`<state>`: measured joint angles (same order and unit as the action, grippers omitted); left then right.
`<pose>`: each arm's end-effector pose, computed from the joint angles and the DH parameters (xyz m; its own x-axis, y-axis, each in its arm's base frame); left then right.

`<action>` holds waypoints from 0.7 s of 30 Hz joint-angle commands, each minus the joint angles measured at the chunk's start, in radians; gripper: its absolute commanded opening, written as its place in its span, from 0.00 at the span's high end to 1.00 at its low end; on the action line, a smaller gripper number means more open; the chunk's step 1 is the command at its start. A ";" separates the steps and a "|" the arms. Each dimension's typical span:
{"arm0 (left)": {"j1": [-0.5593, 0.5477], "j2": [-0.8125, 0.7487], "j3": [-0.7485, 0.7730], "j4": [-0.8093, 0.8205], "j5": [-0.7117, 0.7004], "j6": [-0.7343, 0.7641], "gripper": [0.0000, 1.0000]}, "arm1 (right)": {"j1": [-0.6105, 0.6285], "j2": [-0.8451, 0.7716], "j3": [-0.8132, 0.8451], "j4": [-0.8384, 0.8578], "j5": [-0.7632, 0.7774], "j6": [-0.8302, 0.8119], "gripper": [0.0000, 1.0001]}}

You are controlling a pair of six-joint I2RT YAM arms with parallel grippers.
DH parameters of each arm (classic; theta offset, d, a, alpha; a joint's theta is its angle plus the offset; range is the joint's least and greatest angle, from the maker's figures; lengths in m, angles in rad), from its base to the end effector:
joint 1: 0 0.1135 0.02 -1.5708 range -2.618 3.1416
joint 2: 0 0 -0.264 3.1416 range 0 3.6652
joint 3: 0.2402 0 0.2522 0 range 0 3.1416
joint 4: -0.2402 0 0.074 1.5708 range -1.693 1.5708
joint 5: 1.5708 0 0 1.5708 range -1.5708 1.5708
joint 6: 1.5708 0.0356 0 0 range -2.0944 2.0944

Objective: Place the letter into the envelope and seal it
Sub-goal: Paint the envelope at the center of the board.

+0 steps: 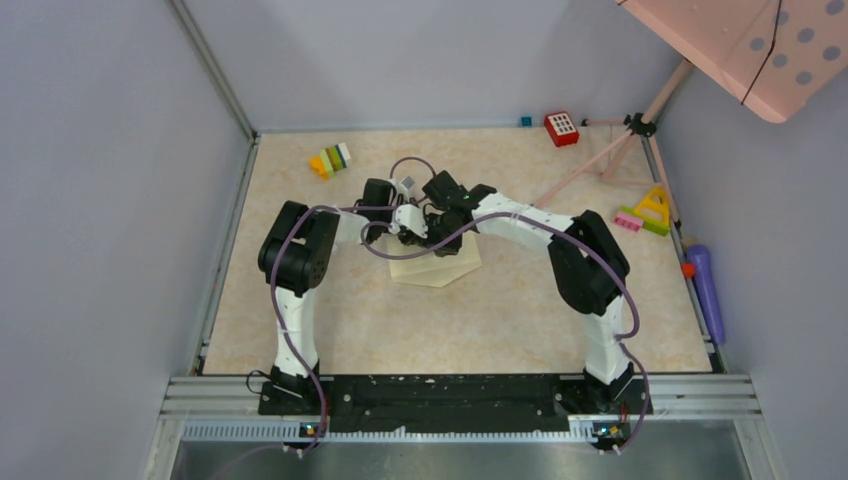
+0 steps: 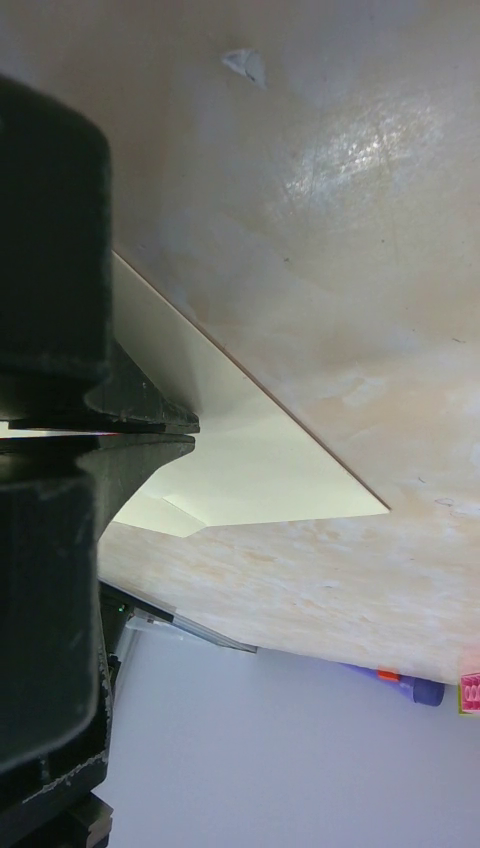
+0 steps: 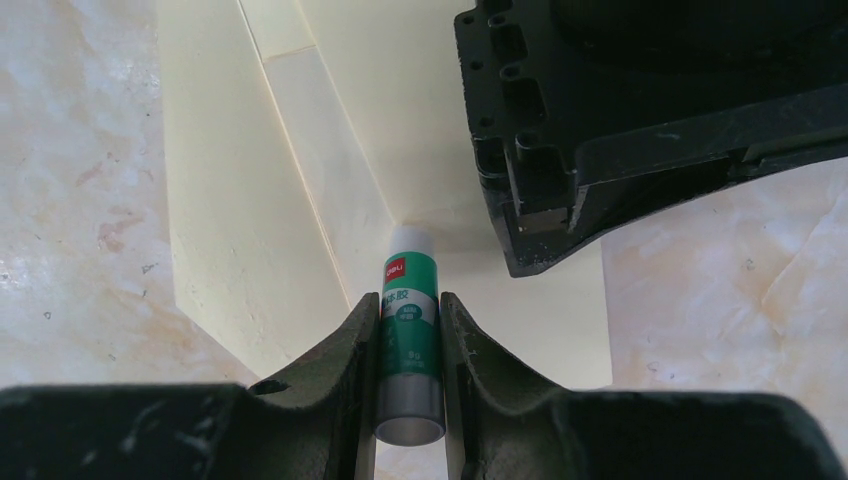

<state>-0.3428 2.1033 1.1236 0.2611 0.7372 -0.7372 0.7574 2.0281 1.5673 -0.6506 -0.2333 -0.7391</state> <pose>0.3837 -0.1623 0.1049 -0.9467 -0.1906 -0.2598 0.1203 0.5391 -0.8336 0.3074 0.3020 0.1978 0.0191 -0.8839 -0.4673 -0.9878 0.0556 -0.1455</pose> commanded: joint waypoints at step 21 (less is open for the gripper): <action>-0.006 0.015 -0.027 -0.078 -0.112 0.056 1.00 | -0.025 -0.032 -0.017 0.008 0.021 -0.029 1.00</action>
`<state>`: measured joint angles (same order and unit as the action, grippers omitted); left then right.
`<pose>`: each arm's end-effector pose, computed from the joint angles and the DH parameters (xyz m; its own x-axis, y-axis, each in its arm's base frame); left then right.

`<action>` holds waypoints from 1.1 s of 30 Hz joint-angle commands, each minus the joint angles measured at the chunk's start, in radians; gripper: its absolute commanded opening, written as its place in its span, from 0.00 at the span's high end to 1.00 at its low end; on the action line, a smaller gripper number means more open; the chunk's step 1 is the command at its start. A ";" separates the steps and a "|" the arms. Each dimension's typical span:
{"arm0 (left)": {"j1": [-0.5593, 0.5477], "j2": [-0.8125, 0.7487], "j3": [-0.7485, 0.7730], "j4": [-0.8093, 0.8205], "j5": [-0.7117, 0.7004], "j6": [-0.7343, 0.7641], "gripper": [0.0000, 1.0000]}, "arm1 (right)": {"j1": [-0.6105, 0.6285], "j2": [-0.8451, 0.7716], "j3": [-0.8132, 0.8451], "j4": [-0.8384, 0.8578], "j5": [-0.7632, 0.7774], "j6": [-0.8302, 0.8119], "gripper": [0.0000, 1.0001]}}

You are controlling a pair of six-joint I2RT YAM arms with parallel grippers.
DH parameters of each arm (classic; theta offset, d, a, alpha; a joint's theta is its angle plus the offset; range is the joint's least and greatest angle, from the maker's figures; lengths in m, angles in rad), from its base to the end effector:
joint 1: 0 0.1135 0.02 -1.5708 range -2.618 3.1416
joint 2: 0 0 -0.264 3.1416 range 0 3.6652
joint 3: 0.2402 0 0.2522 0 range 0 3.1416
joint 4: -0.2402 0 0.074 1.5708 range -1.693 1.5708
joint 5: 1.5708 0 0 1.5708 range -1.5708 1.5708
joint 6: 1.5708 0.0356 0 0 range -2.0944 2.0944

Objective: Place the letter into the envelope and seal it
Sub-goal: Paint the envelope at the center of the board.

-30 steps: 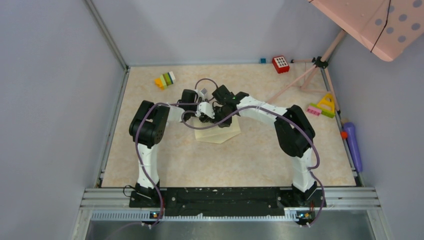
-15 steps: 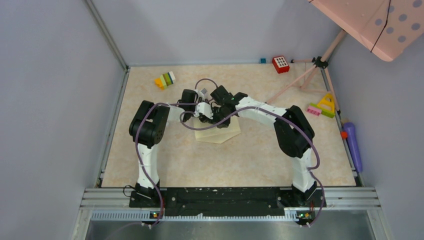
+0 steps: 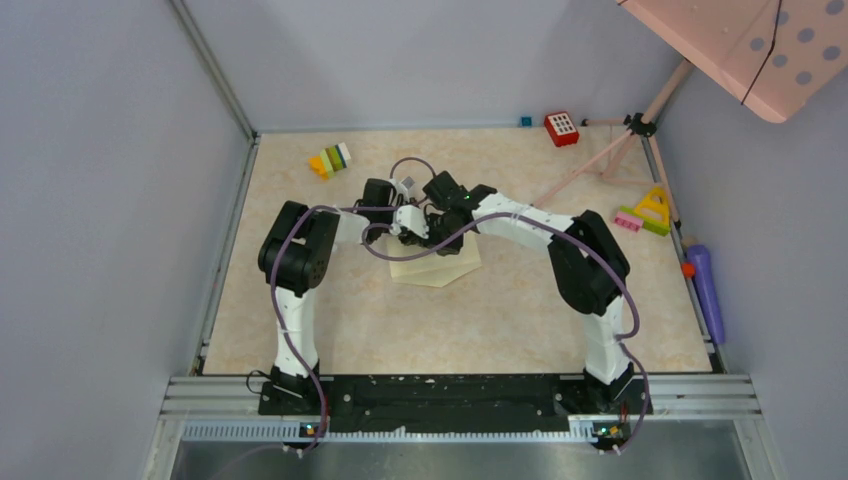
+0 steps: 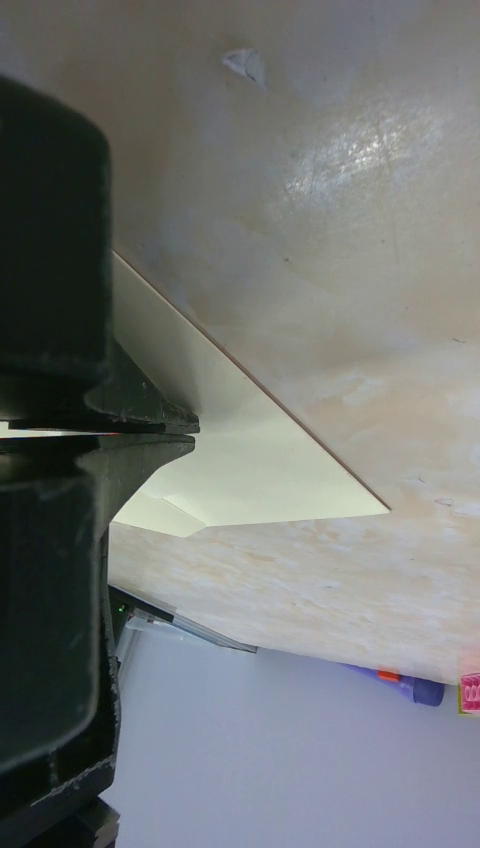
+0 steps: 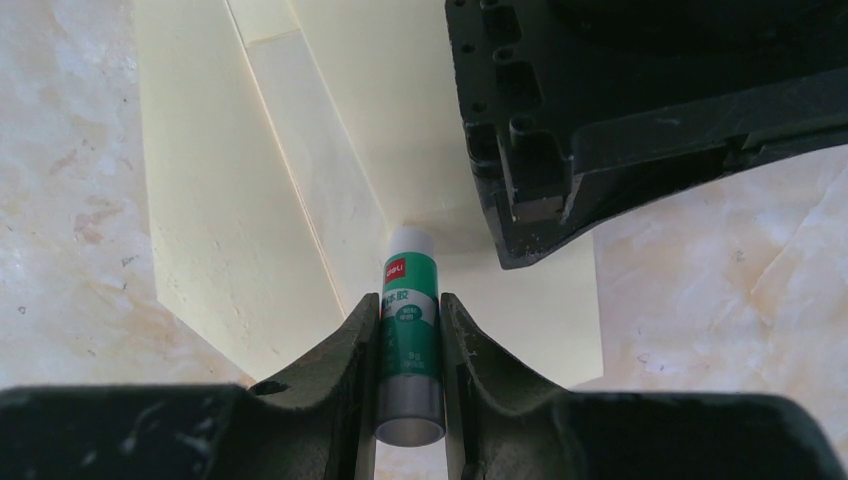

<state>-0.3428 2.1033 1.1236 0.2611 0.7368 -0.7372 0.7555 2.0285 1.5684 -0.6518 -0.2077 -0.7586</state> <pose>0.3837 -0.1623 0.1049 -0.9466 -0.1908 -0.2599 0.1202 0.5393 -0.8335 0.3087 0.3009 0.1977 0.0336 -0.8931 -0.4487 -0.9841 0.0487 -0.1705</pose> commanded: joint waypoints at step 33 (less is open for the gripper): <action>-0.007 0.014 -0.029 -0.078 -0.114 0.054 1.00 | -0.131 -0.073 -0.028 0.098 0.130 0.035 1.00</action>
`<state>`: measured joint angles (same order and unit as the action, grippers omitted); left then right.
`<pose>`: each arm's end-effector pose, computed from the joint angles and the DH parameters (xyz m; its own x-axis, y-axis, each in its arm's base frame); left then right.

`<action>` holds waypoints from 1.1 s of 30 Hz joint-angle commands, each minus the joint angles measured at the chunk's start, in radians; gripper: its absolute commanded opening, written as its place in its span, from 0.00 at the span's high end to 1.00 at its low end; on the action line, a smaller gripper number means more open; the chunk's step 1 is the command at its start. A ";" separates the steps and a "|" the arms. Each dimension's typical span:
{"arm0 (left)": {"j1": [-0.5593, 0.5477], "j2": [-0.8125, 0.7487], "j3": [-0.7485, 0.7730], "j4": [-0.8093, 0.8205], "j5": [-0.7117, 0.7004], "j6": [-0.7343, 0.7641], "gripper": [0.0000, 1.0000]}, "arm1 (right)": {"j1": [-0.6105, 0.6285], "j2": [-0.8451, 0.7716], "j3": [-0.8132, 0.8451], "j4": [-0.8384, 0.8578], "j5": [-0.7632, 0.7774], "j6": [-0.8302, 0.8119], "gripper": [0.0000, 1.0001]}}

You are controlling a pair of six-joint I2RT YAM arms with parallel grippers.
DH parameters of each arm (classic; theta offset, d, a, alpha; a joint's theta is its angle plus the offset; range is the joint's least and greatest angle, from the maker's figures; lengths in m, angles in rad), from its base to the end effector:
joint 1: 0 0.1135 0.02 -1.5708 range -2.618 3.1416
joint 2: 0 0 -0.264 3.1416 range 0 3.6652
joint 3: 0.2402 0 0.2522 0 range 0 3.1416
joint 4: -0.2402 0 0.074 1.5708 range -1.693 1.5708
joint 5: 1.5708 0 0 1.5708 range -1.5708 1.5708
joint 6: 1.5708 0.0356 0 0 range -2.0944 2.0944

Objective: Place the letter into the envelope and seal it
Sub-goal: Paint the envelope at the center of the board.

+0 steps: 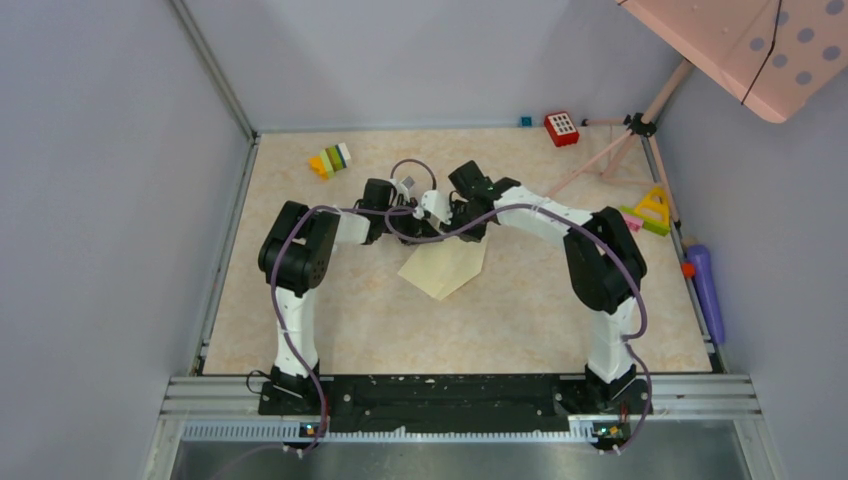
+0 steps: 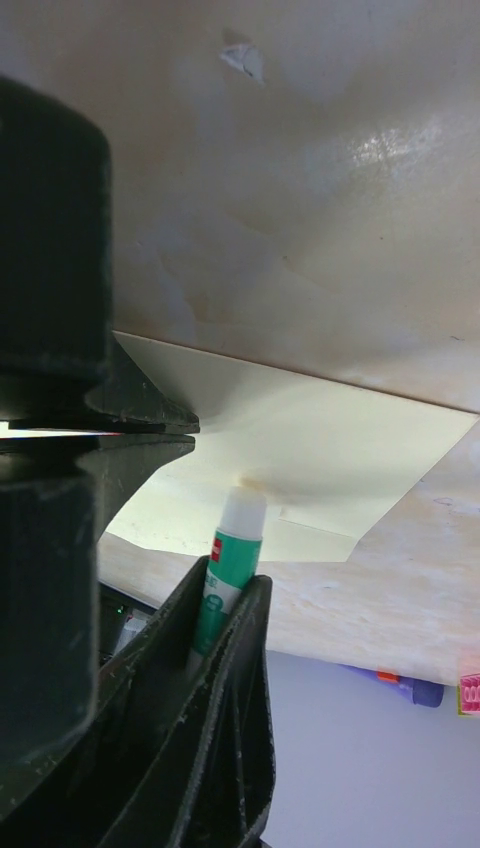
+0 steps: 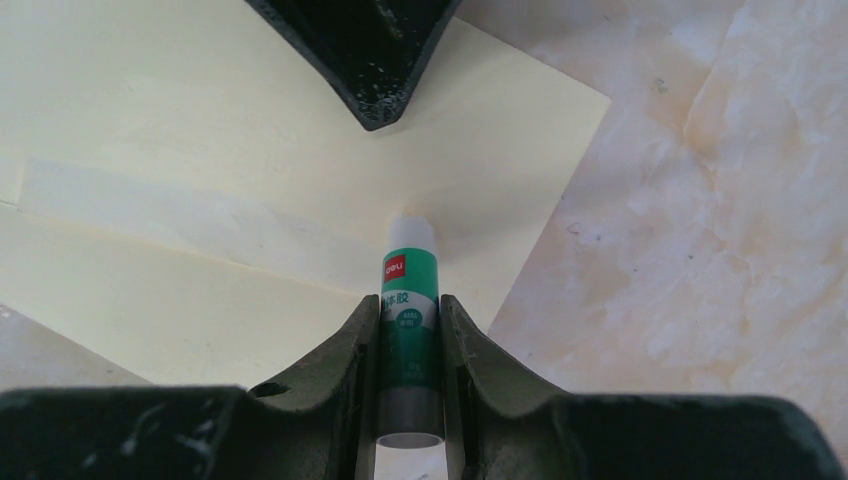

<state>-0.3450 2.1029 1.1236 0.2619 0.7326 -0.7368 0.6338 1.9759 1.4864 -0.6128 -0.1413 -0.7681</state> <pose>0.3835 -0.1631 0.1051 -0.9458 -0.1909 -0.2626 0.1218 0.5413 -0.8320 0.3337 0.2515 0.1964 -0.0742 -0.9081 -0.4121 -0.9581 0.1796 -0.2234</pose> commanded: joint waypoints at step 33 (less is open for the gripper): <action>-0.005 0.017 -0.034 -0.066 -0.099 0.044 1.00 | 0.259 0.097 0.146 -0.214 0.306 -0.369 1.00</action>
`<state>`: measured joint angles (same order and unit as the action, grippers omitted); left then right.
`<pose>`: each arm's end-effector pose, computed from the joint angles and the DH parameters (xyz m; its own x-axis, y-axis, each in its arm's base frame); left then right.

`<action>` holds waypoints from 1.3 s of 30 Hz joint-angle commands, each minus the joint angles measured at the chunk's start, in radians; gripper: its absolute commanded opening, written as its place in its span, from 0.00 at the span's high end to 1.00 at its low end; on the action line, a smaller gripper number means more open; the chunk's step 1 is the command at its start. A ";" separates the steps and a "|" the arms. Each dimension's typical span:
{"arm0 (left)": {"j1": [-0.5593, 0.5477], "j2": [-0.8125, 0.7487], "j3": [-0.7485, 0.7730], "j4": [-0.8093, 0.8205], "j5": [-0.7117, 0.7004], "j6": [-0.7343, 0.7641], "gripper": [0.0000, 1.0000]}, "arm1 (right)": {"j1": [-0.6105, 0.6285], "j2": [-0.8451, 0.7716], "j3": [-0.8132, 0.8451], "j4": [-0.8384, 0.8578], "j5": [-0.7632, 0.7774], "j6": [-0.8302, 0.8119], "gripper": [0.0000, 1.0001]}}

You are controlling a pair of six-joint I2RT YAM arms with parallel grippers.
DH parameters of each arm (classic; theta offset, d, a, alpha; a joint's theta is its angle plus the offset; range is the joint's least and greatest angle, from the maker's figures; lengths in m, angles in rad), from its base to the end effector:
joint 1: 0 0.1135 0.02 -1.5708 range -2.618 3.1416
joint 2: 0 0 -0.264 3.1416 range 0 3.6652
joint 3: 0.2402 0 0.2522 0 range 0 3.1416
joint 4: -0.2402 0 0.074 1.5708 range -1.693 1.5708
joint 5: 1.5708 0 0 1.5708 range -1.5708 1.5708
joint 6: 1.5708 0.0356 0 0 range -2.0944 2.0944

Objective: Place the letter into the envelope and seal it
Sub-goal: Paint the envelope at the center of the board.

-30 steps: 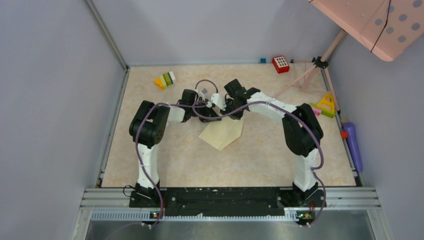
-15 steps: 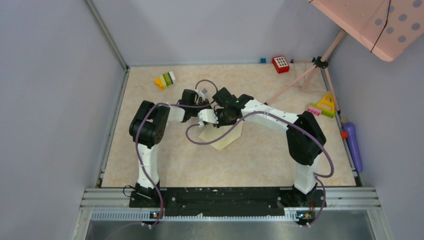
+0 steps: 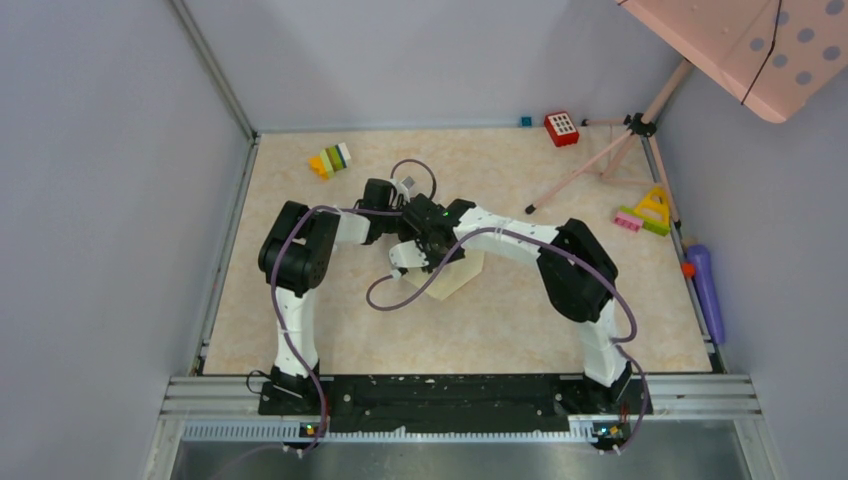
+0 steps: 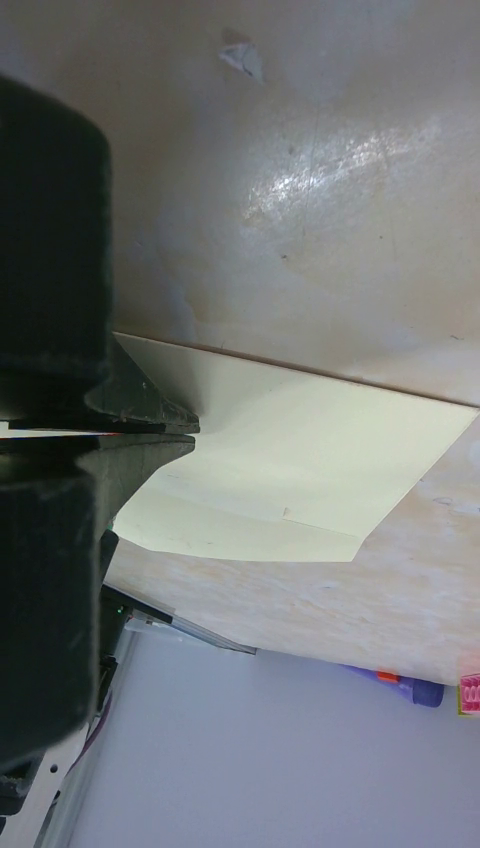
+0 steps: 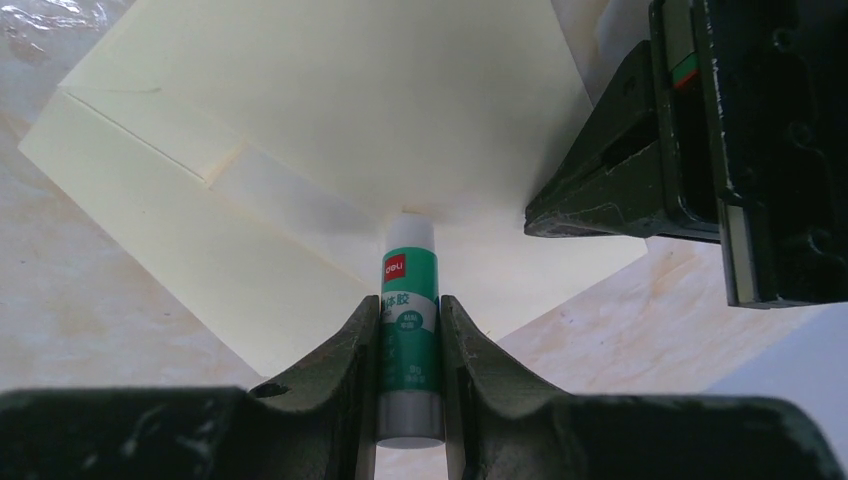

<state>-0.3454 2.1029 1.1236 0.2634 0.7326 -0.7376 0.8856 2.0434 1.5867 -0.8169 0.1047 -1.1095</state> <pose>0.3835 -0.1633 0.1052 -0.9456 -0.1911 -0.2632 0.1224 0.5407 -0.8323 0.2677 0.3217 0.1898 0.4029 -0.9143 -0.0409 -0.8760 -0.3723 -0.3067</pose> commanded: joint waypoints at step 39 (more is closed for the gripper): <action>-0.006 0.027 -0.016 -0.080 -0.087 0.049 1.00 | -0.124 0.051 0.141 0.018 0.090 -0.009 1.00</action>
<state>-0.3454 2.1029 1.1236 0.2646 0.7330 -0.7372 0.7757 2.1284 1.6669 -0.7799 0.2230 -1.1419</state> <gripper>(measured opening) 0.009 0.232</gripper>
